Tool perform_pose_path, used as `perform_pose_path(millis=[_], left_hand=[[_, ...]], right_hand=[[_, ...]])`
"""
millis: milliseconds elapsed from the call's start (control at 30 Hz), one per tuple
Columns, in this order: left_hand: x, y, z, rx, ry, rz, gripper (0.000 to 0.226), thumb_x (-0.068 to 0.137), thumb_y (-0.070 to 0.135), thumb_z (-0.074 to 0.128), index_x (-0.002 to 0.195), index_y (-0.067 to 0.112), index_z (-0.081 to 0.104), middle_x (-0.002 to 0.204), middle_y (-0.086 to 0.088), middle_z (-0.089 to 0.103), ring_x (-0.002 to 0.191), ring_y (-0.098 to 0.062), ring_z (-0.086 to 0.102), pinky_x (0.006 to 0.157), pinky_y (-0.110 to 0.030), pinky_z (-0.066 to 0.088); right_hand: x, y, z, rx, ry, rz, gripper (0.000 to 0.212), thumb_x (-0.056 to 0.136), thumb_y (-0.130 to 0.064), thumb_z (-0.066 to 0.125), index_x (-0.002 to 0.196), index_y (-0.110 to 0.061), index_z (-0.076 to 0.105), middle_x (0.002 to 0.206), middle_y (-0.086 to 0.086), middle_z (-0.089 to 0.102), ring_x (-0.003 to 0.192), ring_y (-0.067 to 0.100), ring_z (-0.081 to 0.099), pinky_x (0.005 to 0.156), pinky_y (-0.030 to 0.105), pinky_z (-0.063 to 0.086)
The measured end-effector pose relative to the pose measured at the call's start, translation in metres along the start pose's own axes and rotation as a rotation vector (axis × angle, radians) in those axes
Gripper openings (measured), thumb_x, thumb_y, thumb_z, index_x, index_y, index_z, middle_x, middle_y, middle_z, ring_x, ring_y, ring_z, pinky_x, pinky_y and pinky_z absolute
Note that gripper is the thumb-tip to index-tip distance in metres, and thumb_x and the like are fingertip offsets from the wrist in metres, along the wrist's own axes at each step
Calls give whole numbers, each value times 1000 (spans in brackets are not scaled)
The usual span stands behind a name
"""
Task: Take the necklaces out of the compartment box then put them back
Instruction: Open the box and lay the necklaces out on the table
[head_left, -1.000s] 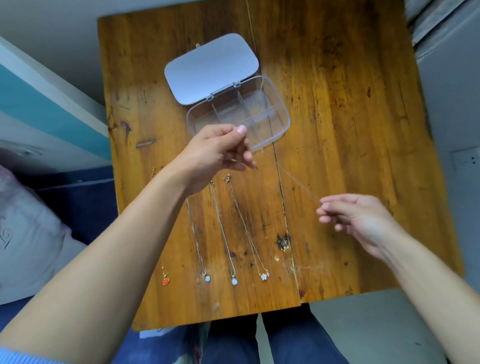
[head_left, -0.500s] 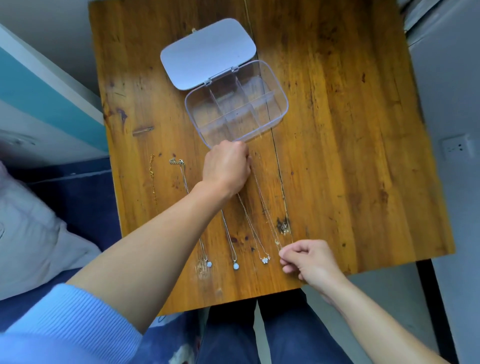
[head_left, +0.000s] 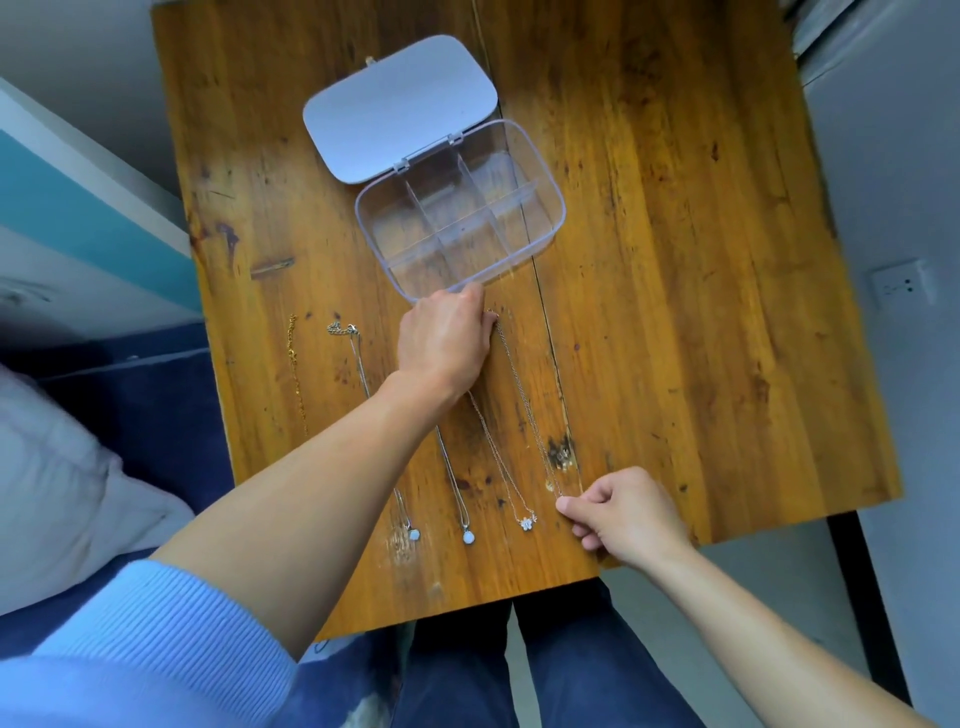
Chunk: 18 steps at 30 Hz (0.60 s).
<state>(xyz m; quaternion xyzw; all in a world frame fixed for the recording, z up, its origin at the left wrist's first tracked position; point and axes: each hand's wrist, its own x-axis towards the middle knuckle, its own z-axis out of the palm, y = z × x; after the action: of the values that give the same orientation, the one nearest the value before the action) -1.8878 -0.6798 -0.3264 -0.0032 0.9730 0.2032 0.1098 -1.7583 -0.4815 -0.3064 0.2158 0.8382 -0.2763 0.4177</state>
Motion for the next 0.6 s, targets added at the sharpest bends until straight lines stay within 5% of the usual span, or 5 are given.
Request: perform_pose_path(millis=[233, 400, 600], left_hand=[[-16, -14, -17, -59, 62, -64, 25, 93, 37, 54, 101, 15, 62, 83, -10, 72, 83, -38, 64, 62, -35, 39], [-53, -59, -40, -132, 204, -292, 23, 91, 39, 60, 96, 18, 67, 77, -6, 71, 73, -29, 64, 63, -35, 53], [-109, -117, -50, -137, 214, -544, 22, 90, 39, 61, 90, 18, 68, 71, 6, 58, 71, -18, 55, 69, -35, 49]], right_hand=[[-5, -7, -14, -74, 80, -138, 28, 79, -47, 72, 62, -26, 66, 53, -11, 67, 60, 8, 65, 66, 32, 54], [-9, -34, -11, -77, 147, -320, 15, 80, -42, 72, 71, -30, 66, 61, -13, 65, 64, 8, 62, 62, 33, 54], [-3, -85, 31, -213, 124, -533, 15, 84, -44, 67, 88, -30, 68, 66, -17, 64, 71, 7, 61, 64, 27, 48]])
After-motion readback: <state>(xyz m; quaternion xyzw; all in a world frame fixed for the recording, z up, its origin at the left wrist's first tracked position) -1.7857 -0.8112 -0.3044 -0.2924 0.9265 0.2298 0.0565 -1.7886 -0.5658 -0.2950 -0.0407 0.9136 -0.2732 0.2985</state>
